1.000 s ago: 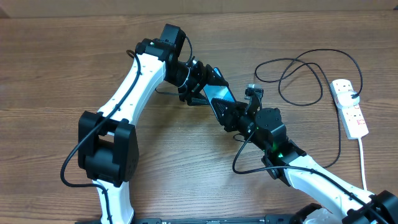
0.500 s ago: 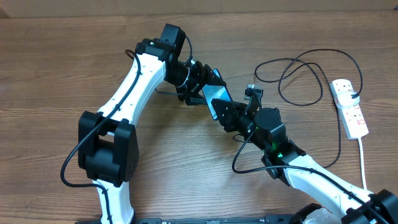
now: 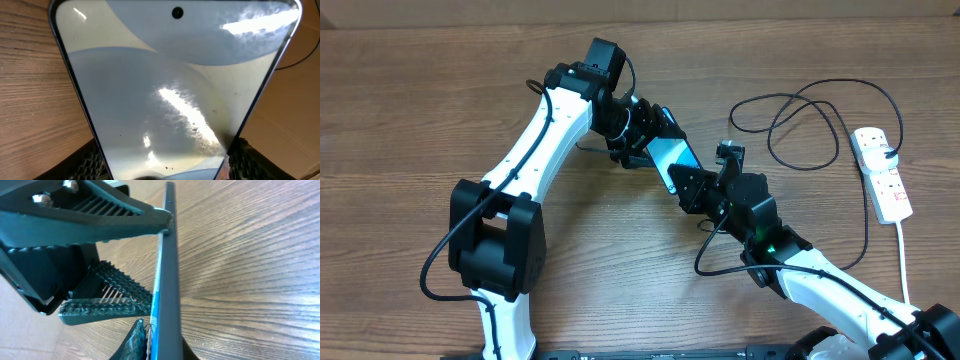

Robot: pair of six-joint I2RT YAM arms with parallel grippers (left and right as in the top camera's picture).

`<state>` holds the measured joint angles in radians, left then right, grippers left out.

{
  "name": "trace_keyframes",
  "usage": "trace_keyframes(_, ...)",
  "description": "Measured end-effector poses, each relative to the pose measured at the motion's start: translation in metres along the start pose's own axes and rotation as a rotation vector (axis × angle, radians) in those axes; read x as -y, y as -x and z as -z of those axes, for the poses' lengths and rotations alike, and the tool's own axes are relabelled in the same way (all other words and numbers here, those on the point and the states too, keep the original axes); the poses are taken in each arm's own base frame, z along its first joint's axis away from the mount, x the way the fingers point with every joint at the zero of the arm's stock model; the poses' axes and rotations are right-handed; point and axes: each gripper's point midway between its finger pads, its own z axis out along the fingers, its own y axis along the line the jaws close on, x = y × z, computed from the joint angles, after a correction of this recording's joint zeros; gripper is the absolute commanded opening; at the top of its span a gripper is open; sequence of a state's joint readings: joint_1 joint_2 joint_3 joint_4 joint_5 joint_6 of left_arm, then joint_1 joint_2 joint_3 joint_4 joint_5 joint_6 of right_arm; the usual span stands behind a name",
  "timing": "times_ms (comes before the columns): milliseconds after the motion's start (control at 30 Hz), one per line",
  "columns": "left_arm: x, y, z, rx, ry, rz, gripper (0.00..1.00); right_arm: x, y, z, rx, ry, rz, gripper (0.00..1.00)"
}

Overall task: Plug charger to phone and switch on socket
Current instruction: 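Grasp the phone's lower edge with the right gripper, then open the left gripper and pull it back from the phone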

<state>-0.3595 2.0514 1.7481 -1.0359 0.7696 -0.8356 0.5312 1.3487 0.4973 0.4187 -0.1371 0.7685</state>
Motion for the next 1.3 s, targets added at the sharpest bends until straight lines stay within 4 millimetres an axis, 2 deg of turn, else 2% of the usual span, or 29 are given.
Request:
trace_keyframes(100, 0.001, 0.0, 0.0, 0.0, -0.004, -0.002, 0.51, 0.003, 0.001, 0.0, 0.008, -0.011, -0.01, 0.04)
trace_keyframes(567, 0.006, -0.002, 0.001, -0.005, -0.012, 0.01, 0.64, 0.004, 0.002, -0.002, 0.017, -0.011, -0.03, 0.04)
trace_keyframes(800, -0.001, 0.02, 0.019, 0.046, -0.039, 0.008, 0.76, 0.001, -0.001, -0.002, 0.002, 0.004, -0.104, 0.04)
trace_keyframes(900, -0.012, 0.032, 0.033, 0.069, -0.041, 0.01, 0.78, 0.002, -0.007, -0.002, -0.028, 0.002, -0.203, 0.04)
trace_keyframes(1033, -0.037, 0.046, 0.057, 0.086, -0.03, 0.042, 0.78, 0.004, -0.019, -0.001, -0.084, -0.013, -0.371, 0.04)
trace_keyframes(1300, -0.105, 0.05, 0.106, 0.077, 0.051, 0.13, 0.71, -0.015, -0.04, 0.003, -0.239, 0.046, -0.639, 0.04)
